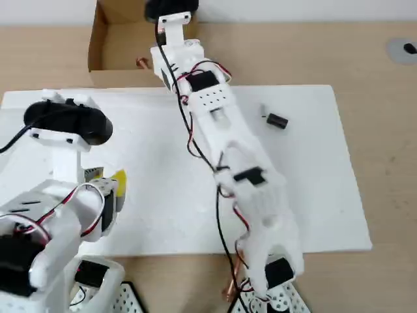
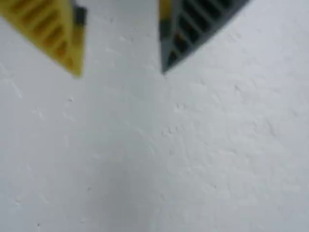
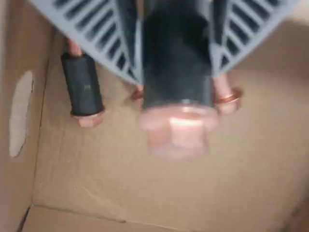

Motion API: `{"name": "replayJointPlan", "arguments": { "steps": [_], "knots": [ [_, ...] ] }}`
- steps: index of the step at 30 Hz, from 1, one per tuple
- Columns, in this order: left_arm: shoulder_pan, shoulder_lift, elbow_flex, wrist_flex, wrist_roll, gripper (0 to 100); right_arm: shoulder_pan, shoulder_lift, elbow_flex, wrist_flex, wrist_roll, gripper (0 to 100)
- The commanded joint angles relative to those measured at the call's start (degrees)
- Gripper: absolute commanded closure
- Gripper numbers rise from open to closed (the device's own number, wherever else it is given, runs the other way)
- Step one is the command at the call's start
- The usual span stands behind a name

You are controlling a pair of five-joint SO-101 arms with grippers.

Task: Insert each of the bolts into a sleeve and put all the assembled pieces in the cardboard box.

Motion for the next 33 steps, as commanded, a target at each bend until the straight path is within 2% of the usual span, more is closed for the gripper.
{"name": "replayJointPlan", "arguments": {
  "steps": [1,3,9,13,16,18,26,30,33],
  "knots": [
    [-0.88,0.22,1.32,0.00,0.53,93,1.36,10.33,-19.91,-1.76,-0.09,98.9],
    [-0.88,0.22,2.90,0.00,0.53,94,1.45,16.57,-27.30,-0.09,2.11,98.7],
    [-0.88,0.22,7.47,0.00,0.88,94,0.13,28.62,-45.58,17.49,13.54,97.4],
    [-0.88,0.22,7.91,-0.79,0.97,94,-0.75,33.01,-56.13,27.96,14.77,83.8],
    [-1.05,0.22,8.18,-1.49,1.05,94,-1.63,32.22,-56.04,31.74,14.77,73.7],
    [-3.43,0.22,8.18,-1.49,1.05,94,-1.63,30.99,-56.04,33.41,14.51,70.6],
    [-22.15,0.22,8.18,-2.90,0.79,94,-1.63,18.07,-56.13,40.70,14.42,73.9],
    [-28.31,0.22,8.18,-2.90,0.97,94,-1.54,10.07,-56.13,45.27,14.42,82.0],
    [-31.21,0.22,8.18,-2.90,0.97,94,-1.54,3.82,-56.13,50.11,14.42,91.7]
  ]
}}
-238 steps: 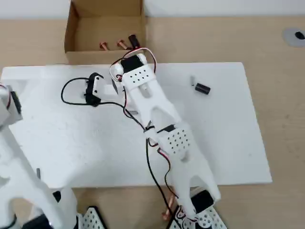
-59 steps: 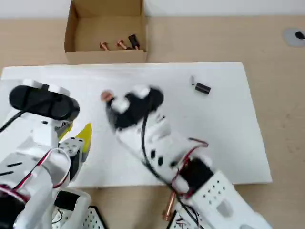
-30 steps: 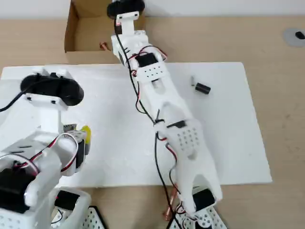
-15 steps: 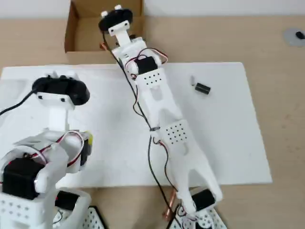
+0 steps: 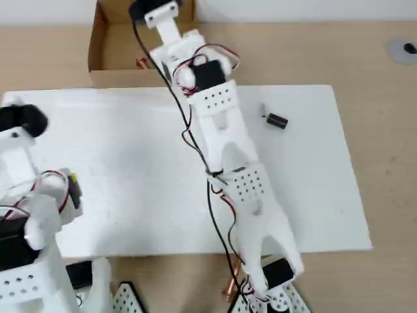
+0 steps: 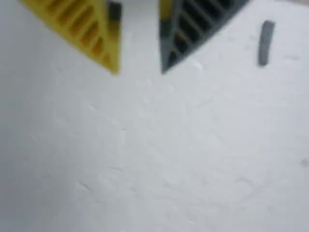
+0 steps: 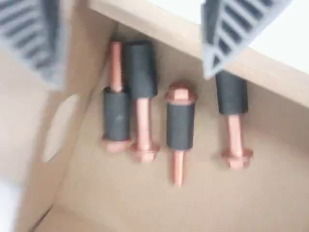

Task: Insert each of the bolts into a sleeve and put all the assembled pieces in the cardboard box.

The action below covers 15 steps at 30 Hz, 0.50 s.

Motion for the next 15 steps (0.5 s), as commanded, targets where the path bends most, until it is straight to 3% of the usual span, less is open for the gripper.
{"name": "replayJointPlan", "arguments": {
  "steps": [1,2,11,15],
  "knots": [
    [-3.43,-0.31,0.09,-1.05,0.00,94,-0.92,-11.82,-2.33,5.10,0.00,95.8],
    [-3.78,-0.31,0.09,-1.05,0.00,94,-0.92,-13.58,-2.33,6.59,0.00,99.1],
    [-3.96,-1.63,-0.09,-0.97,1.23,97,-1.01,-27.74,-1.98,27.52,0.00,98.9],
    [-3.34,-9.71,2.29,-1.58,1.49,99,1.89,-34.86,-2.07,27.08,0.00,98.9]
  ]
}}
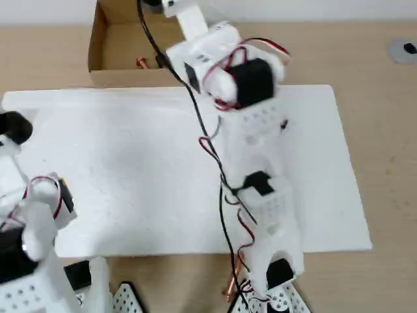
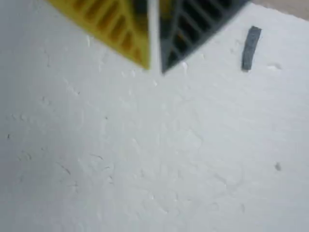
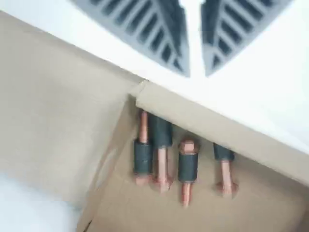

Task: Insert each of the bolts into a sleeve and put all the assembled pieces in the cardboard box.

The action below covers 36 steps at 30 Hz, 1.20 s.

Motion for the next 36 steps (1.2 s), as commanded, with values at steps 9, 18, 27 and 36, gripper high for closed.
{"name": "replayJointPlan", "arguments": {
  "steps": [9,18,27,36],
  "knots": [
    [-0.70,-38.37,24.18,-19.43,0.26,99,2.15,-16.84,-0.04,1.14,-0.09,98.9],
    [-1.67,-39.96,35.78,-30.24,0.44,99,5.85,-41.10,36.62,1.05,-0.09,98.9],
    [-1.67,-40.84,44.84,-30.33,0.35,99,6.02,-75.91,93.14,-3.96,0.09,98.8],
    [-1.23,-40.84,54.33,-30.33,0.35,99,15.87,-109.05,135.52,-19.60,0.35,98.8]
  ]
}}
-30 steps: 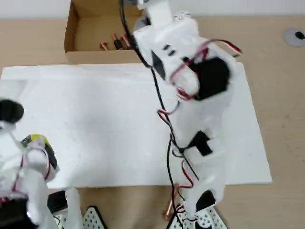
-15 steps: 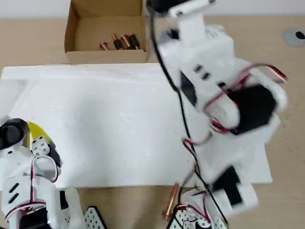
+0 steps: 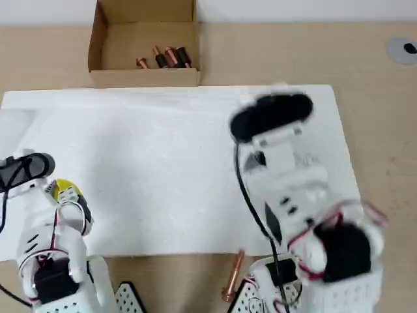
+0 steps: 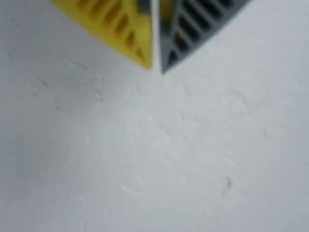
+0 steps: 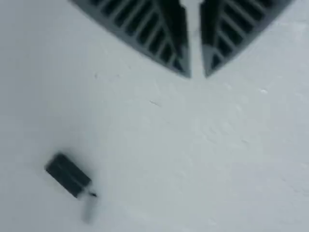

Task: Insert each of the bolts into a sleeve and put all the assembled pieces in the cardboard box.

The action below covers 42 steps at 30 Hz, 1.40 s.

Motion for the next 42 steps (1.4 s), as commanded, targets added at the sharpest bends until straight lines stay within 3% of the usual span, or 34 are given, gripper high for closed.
{"name": "replayJointPlan", "arguments": {
  "steps": [1,7,13,29,42],
  "knots": [
    [-0.44,-0.57,2.02,-1.23,0.18,99,4.62,-13.49,16.13,-6.86,0.35,98.8],
    [-0.79,-0.57,11.08,-1.23,0.18,99,6.46,-32.48,34.86,-17.05,0.35,98.8],
    [-0.44,-0.57,14.77,-2.29,0.18,99,5.32,-44.62,47.43,-17.23,2.29,98.8],
    [-0.44,-0.57,14.77,-2.37,0.18,99,5.67,-43.65,63.96,-17.14,4.57,98.8],
    [-0.44,-0.57,14.77,-2.37,0.18,99,5.67,-43.65,63.96,-17.14,4.75,98.8]
  ]
}}
